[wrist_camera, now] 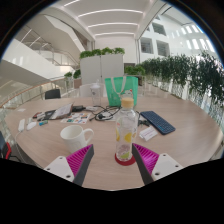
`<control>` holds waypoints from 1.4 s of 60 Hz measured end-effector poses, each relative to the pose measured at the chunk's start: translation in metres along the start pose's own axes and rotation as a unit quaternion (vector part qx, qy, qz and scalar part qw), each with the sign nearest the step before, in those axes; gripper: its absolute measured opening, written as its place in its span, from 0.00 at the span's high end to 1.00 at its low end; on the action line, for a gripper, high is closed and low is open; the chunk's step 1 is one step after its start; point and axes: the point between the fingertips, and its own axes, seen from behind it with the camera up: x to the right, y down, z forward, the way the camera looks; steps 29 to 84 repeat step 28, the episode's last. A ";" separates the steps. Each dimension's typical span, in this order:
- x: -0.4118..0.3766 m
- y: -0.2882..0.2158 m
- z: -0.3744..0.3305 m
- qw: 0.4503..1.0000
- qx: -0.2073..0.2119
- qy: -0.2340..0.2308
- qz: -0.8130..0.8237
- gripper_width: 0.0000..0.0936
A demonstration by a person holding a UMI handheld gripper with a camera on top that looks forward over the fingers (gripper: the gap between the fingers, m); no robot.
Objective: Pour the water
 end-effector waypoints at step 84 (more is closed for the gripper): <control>-0.100 -0.022 -0.199 0.996 -0.024 0.078 0.023 0.11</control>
